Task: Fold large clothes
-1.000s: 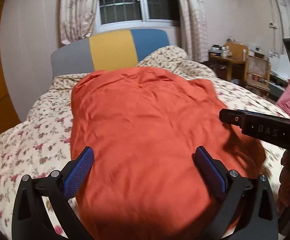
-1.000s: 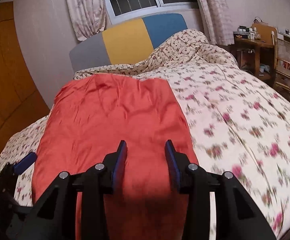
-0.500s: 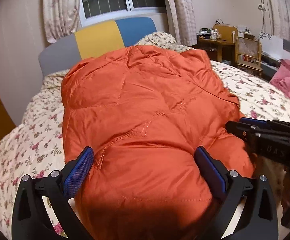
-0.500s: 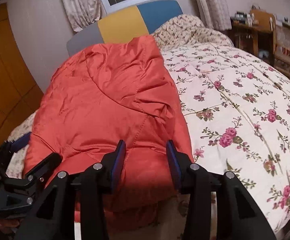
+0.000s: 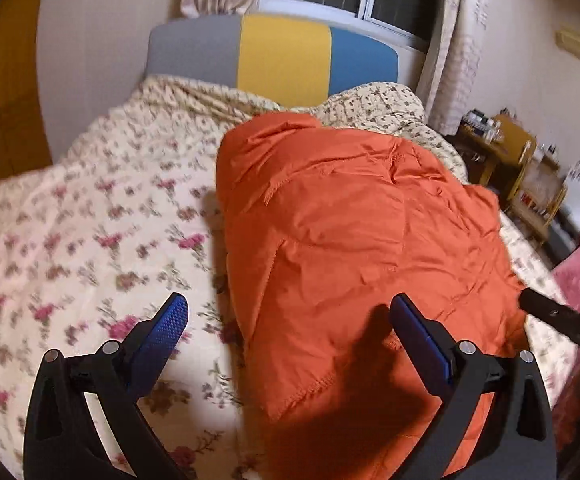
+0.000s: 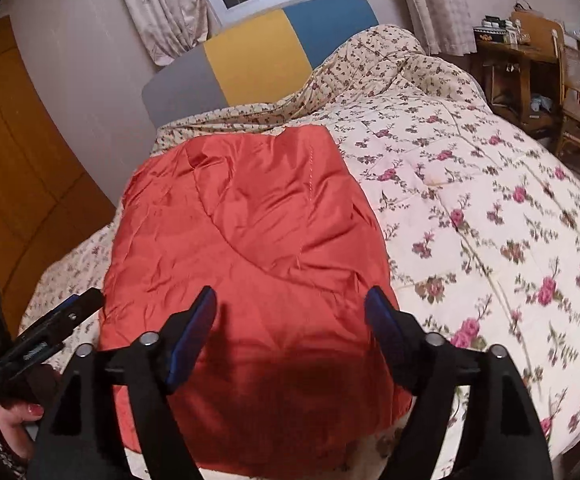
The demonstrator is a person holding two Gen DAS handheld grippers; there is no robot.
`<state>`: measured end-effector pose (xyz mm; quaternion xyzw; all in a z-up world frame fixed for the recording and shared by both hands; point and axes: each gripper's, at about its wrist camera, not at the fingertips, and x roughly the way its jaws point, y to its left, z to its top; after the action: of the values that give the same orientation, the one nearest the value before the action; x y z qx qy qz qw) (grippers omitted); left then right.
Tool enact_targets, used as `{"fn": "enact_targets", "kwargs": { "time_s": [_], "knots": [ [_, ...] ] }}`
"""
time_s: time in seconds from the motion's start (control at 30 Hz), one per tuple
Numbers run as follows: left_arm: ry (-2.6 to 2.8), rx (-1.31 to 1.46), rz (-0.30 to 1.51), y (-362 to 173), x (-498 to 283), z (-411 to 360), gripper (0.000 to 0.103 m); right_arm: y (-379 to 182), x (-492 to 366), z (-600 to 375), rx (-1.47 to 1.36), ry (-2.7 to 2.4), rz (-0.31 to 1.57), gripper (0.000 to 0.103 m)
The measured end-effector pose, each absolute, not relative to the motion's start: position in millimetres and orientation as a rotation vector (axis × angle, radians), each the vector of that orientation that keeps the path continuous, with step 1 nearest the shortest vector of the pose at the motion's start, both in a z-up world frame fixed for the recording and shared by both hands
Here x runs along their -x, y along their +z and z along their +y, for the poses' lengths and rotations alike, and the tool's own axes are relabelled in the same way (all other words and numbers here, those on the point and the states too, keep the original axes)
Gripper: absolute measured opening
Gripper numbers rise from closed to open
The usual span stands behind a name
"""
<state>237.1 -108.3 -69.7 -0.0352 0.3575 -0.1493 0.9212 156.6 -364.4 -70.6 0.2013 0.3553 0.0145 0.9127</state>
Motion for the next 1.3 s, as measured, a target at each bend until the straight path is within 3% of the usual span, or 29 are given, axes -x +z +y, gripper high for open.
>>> {"fn": "enact_targets", "kwargs": {
  "time_s": [0.3, 0.6, 0.97, 1.07, 1.13, 1.3],
  "knots": [
    [-0.386, 0.104, 0.796, -81, -246, -109, 0.1, -79, -186, -376, -0.406, 0.028, 0.81, 0.082],
    [-0.531, 0.263, 0.949, -102, -271, -93, 0.1, -118, -210, -404, -0.529, 0.154, 0.922, 0.097],
    [-0.63, 0.327, 0.999, -117, -274, -98, 0.1, -149, -231, -422, -0.696, 0.347, 1.007, 0.098],
    [-0.641, 0.306, 0.998, -117, -272, -101, 0.1, -149, -238, -420, -0.705, 0.398, 1.009, 0.09],
    [-0.642, 0.273, 0.98, -111, -266, -106, 0.1, -149, -240, -419, -0.736, 0.409, 0.989, 0.078],
    [-0.647, 0.189, 0.886, -88, -250, -118, 0.086, -139, -229, -420, -0.729, 0.394, 0.895, 0.064]
  ]
}}
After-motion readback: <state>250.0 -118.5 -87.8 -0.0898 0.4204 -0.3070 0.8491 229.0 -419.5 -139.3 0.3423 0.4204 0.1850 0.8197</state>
